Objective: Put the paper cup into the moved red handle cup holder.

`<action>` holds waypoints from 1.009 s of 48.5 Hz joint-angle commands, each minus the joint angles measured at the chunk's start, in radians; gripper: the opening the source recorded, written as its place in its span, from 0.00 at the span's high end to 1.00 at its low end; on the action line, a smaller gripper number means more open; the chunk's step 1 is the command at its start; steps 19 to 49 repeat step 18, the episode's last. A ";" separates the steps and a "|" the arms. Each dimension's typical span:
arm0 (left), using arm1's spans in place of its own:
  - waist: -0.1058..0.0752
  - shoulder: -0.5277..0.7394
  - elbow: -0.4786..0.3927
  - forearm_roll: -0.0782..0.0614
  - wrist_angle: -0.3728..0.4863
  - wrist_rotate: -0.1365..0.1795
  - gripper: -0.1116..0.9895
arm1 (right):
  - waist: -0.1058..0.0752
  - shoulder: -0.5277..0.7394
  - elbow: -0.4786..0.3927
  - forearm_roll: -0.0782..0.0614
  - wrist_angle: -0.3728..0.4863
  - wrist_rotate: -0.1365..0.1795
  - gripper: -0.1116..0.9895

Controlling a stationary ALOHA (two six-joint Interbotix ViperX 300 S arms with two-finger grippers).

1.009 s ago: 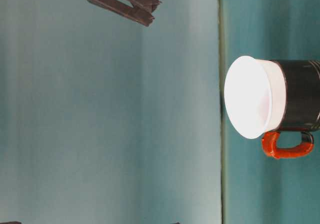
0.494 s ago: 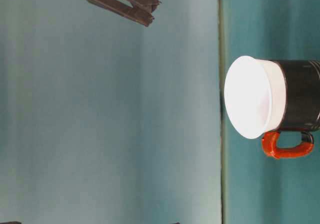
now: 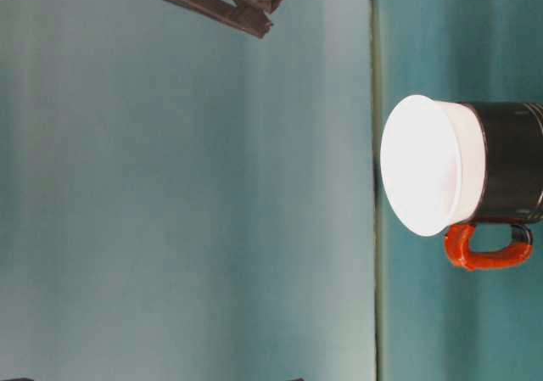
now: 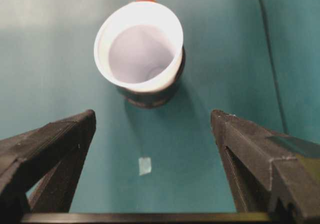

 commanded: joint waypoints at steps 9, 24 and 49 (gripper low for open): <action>-0.002 -0.023 0.000 0.005 -0.009 0.000 0.03 | 0.003 -0.012 -0.003 0.000 -0.034 0.002 0.08; -0.012 -0.037 0.012 0.003 -0.011 -0.002 0.03 | 0.006 -0.012 -0.003 0.000 -0.067 0.000 0.08; -0.012 -0.037 0.012 0.003 -0.011 -0.002 0.03 | 0.006 -0.012 -0.003 0.000 -0.067 0.000 0.08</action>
